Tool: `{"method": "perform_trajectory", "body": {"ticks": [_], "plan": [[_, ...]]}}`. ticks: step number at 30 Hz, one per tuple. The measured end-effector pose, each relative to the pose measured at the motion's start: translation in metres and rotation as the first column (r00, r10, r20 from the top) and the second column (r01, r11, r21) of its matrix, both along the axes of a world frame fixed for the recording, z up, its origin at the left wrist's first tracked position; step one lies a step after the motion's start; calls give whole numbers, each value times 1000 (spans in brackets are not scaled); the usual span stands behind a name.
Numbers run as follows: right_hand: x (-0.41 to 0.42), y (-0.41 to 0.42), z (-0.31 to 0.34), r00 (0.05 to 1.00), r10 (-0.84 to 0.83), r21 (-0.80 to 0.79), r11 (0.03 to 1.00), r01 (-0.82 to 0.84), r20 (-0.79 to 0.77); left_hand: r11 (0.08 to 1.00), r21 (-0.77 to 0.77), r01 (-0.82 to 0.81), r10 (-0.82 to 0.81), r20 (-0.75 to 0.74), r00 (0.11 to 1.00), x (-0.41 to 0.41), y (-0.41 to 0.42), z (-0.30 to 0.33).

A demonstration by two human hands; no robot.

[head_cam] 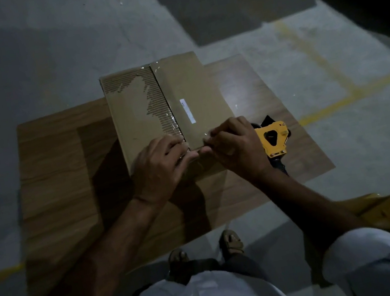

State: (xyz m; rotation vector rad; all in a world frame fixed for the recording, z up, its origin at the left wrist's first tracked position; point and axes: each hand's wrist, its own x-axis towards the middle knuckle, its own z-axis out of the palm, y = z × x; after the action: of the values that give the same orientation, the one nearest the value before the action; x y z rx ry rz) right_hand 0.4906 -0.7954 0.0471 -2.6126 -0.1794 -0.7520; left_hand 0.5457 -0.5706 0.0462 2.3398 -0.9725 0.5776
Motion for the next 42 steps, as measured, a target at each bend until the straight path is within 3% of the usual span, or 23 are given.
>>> {"method": "perform_trajectory", "body": {"ticks": [5, 7, 13, 17, 20, 28, 32, 37, 42], "plan": [[2, -5, -25, 994, 54, -33, 998, -51, 94, 979, 198, -56, 0, 274, 962, 0, -1, -13], [0, -9, -31, 991, 78, -90, 994, -68, 111, 960, 266, -92, 6, 306, 952, -3, -1, -14], [-2, -10, -16, 997, 79, -64, 995, -79, -10, 929, 325, -178, 171, 50, 984, -17, -15, 2], [-2, -30, 11, 992, 90, 89, 993, -82, -89, 982, 187, -36, 59, -123, 991, 1, -22, 23], [5, -39, 20, 983, 117, 85, 991, -105, -142, 979, 199, 41, -19, -111, 994, 4, -30, 22], [9, -42, -14, 978, 169, 149, 977, -151, -120, 955, 254, -153, 161, -10, 987, -7, -41, -1], [10, -49, -14, 962, 232, 151, 966, -211, -142, 932, 317, -178, 201, -43, 979, -9, -46, 5], [17, -66, -3, 953, 270, 207, 949, -239, -138, 979, 175, -108, 143, -198, 970, -3, -43, 18], [21, -65, -8, 958, 247, 223, 951, -212, -143, 955, 240, -175, 198, -73, 977, -6, -51, 11]]}}
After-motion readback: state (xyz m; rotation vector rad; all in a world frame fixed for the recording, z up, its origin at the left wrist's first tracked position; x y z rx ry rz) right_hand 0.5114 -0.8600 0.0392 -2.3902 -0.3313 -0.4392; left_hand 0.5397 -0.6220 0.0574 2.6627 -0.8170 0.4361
